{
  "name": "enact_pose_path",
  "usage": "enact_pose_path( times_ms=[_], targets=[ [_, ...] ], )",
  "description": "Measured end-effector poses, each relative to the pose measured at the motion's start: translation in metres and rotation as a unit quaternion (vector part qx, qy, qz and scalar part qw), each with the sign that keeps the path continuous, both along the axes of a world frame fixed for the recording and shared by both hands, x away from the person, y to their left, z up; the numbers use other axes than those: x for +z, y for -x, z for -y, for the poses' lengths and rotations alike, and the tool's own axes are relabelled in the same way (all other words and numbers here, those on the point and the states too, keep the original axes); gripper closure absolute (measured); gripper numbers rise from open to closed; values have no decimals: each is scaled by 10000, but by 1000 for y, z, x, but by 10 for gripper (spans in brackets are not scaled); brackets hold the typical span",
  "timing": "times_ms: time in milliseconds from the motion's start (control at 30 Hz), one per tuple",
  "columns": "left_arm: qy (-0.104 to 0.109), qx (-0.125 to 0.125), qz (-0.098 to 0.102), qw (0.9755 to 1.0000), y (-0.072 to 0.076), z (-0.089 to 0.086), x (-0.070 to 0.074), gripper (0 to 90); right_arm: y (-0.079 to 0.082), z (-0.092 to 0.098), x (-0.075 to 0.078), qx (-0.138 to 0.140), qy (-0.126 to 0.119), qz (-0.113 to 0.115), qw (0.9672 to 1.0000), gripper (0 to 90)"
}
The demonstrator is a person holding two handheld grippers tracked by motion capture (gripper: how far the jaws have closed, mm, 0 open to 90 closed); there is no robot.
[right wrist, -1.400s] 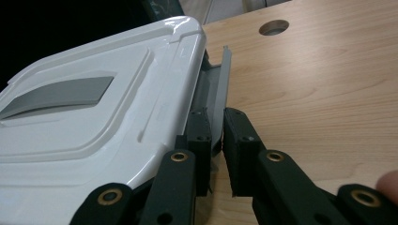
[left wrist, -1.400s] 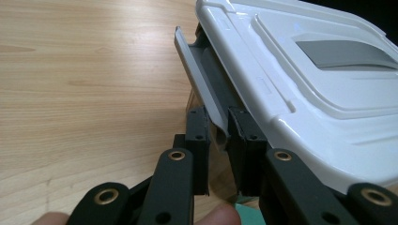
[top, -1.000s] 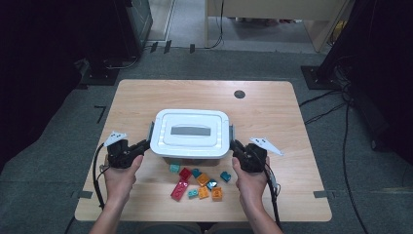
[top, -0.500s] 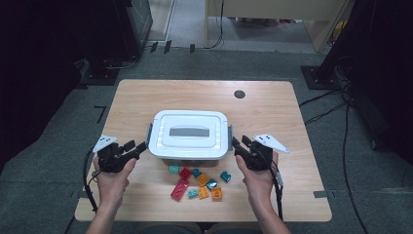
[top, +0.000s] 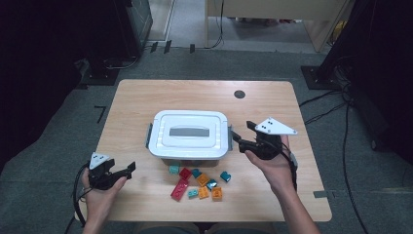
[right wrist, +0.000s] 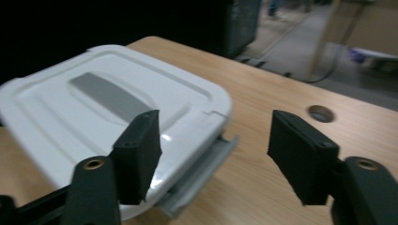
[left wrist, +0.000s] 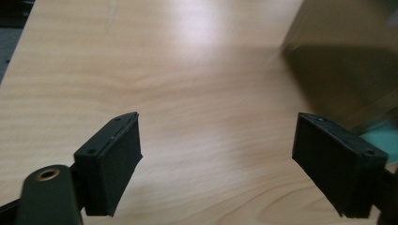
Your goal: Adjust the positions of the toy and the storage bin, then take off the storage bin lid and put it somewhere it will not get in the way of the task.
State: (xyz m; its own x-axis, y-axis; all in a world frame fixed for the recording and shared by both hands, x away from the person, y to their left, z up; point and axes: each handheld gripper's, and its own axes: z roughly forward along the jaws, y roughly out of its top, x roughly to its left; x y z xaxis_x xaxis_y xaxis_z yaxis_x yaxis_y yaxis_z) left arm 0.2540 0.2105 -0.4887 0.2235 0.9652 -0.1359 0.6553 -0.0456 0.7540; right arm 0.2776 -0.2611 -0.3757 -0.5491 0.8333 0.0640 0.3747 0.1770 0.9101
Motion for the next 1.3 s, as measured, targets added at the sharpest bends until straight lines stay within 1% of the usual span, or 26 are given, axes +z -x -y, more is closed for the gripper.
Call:
enact_pose_path(
  times_ms=[33, 67, 100, 167, 233, 333, 367, 433, 567, 633, 700, 833, 867, 933, 1000, 1100, 1200, 1267, 1300],
  targets=[
    [-109, 12, -41, 9999, 0, -1, -5, 140, -2, -1, 2, 147, -33, -82, 9999, 278],
    [-221, 25, -91, 9997, 0, -2, -9, 140, -4, -3, 4, 297, 10, -108, 9995, 241],
    [-297, 36, -125, 9995, 0, -3, -12, 137, -5, -4, 5, 439, 62, -109, 9990, 219],
    [-483, 40, -172, 9987, 0, -4, -18, 134, -8, -7, 8, 688, 85, -126, 9975, 184],
    [-649, 18, -221, 9976, 0, -4, -22, 128, -12, -11, 9, 957, 139, -177, 9952, 167],
    [-797, 12, -271, 9965, 0, -2, -25, 127, -18, -17, 9, 1136, 249, -269, 9928, 171],
    [-829, 26, -258, 9962, 0, -2, -25, 126, -20, -19, 8, 1177, 292, -277, 9922, 176],
    [-787, 38, -266, 9965, 0, -3, -26, 119, -23, -23, 8, 1238, 348, -248, 9914, 195],
    [-755, 37, -201, 9969, 0, -3, -28, 109, -29, -27, 8, 1421, 399, -155, 9889, 273],
    [-734, 42, -121, 9972, 1, -2, -29, 99, -31, -30, 9, 1537, 455, -81, 9870, 313],
    [-724, 36, -98, 9973, 1, -1, -30, 96, -34, -33, 9, 1694, 467, -24, 9844, 357],
    [-721, 23, -98, 9973, 1, -1, -30, 96, -40, -42, 6, 2000, 576, 31, 9781, 408],
    [-722, 21, -97, 9973, 1, -1, -30, 96, -43, -45, 5, 2097, 626, 22, 9758, 422],
    [-721, 17, -98, 9973, 0, 0, -30, 96, -47, -50, 3, 2241, 681, -12, 9722, 453],
    [-723, 13, -98, 9973, 0, -1, -30, 96, -52, -56, 1, 2482, 753, -85, 9657, 504],
    [-726, 9, -102, 9973, 0, -1, -30, 96, -60, -65, -4, 2749, 790, -241, 9579, 558],
    [-725, 9, -99, 9973, 0, -1, -30, 96, -66, -75, -7, 2919, 838, -347, 9521, 603],
    [-720, 9, -94, 9974, 0, 0, -30, 96, -70, -81, -8, 3062, 889, -417, 9469, 621],
    [-725, 0, -98, 9973, 0, 0, -30, 96, -71, -84, -8, 3117, 908, -441, 9448, 627]
  ],
)
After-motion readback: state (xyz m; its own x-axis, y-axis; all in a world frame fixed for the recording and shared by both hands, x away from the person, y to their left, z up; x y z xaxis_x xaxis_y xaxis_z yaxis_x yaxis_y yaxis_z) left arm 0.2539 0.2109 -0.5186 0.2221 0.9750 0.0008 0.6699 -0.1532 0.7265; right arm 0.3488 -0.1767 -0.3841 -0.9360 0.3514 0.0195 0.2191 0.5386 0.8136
